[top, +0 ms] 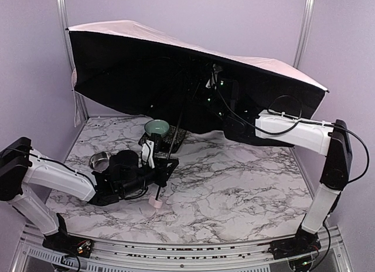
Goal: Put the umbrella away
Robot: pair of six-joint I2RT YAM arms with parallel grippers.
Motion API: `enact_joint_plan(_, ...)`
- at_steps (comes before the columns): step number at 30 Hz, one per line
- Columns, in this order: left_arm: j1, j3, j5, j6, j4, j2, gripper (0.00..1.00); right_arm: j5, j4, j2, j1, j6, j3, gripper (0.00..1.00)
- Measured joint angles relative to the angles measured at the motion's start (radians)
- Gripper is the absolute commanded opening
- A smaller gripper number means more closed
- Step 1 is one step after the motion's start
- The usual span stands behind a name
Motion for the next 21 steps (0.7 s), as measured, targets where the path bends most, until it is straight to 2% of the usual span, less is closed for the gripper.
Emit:
enact_joint_plan(3,-0.002,0.001,0.007,0.0,0.0,0.001,0.0,0.003,0.001,0.016,-0.006,0.003,0.019,0.49)
enact_joint_plan(5,-0.002,0.002,0.008,-0.001,0.0,0.002,0.0,0.002,0.002,0.024,-0.007,0.004,0.028,0.4)
enact_joint_plan(7,-0.001,0.002,0.008,-0.002,0.0,0.005,0.0,-0.001,0.002,0.028,-0.006,0.008,0.033,0.27)
enact_joint_plan(10,-0.001,0.004,0.012,-0.005,-0.001,0.008,0.0,-0.007,0.001,0.03,-0.004,0.021,0.035,0.16)
enact_joint_plan(16,0.0,0.006,0.018,-0.007,0.0,0.014,0.0,-0.018,0.011,0.029,0.003,0.053,0.033,0.09)
enact_joint_plan(21,0.015,0.006,0.046,-0.005,0.0,0.014,0.0,-0.121,0.069,0.017,-0.005,0.04,-0.008,0.09)
